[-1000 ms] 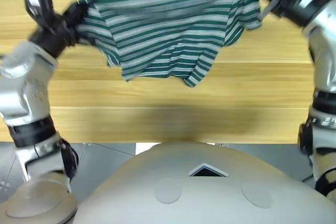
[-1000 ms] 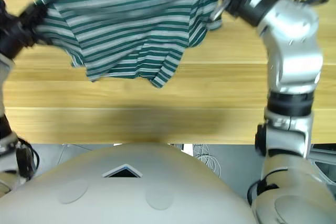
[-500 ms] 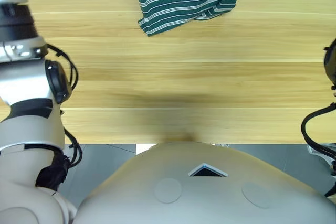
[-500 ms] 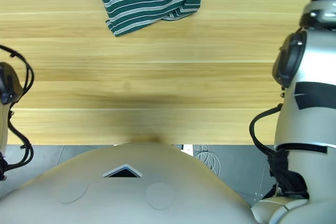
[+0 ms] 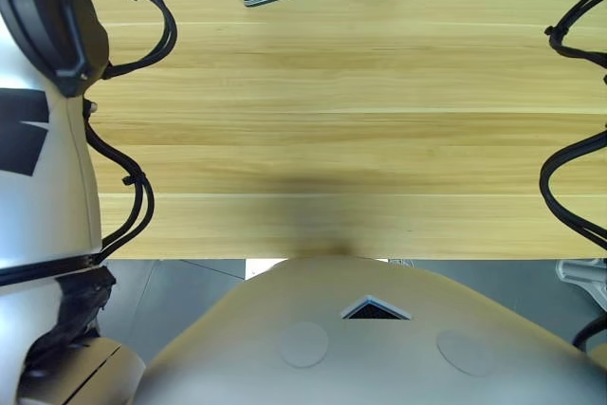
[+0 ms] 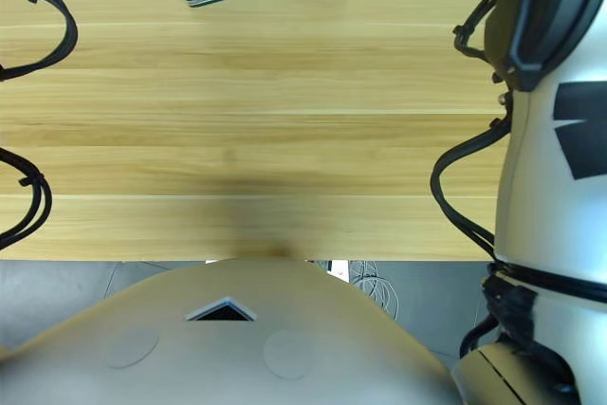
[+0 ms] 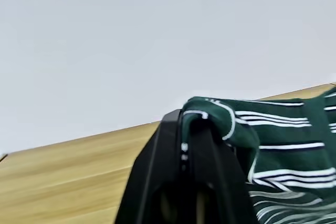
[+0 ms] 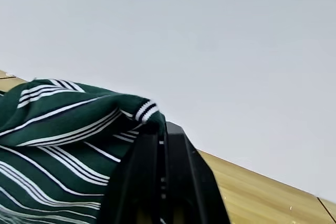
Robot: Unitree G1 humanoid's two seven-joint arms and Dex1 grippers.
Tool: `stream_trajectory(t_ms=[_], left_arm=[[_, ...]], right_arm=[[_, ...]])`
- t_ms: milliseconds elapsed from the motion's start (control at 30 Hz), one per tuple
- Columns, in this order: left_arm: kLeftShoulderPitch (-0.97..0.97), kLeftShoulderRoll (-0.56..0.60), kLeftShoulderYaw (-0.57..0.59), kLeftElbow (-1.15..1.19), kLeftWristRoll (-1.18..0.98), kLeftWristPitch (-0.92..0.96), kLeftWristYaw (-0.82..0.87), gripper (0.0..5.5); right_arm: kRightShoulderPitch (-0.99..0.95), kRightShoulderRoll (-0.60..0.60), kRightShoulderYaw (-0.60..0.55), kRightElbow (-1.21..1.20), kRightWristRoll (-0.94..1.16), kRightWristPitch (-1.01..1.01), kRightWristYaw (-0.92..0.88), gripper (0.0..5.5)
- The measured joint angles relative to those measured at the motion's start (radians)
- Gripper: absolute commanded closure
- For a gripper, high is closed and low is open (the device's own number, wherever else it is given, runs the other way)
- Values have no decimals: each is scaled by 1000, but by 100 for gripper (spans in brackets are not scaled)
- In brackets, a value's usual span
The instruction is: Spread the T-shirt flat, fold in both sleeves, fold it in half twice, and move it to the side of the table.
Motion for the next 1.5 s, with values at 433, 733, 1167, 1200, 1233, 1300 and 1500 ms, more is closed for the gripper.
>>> stream_trajectory(t_ms=[433,733,1167,1200,1233,1300,1500], left_arm=[[0,-34,28,7,92,-6,-6,549],[153,-21,2,-128,91,-22,-334,549],[706,11,2,-993,-44,291,-444,549],[700,11,16,-1001,-53,299,-425,549],[680,11,37,-997,-67,303,-401,549],[603,11,66,-973,-79,300,-360,549],[369,61,158,-935,-124,297,-255,549]], right_arm=[[82,12,-69,7,-37,2,13,550],[239,-79,-71,-6,-40,-59,298,550],[409,-204,-113,-204,71,-149,657,550],[401,-194,-113,-213,82,-146,646,550],[382,-182,-113,-227,86,-143,624,550],[326,-169,-114,-244,90,-141,586,550],[159,-155,-103,-374,124,-113,548,550]])
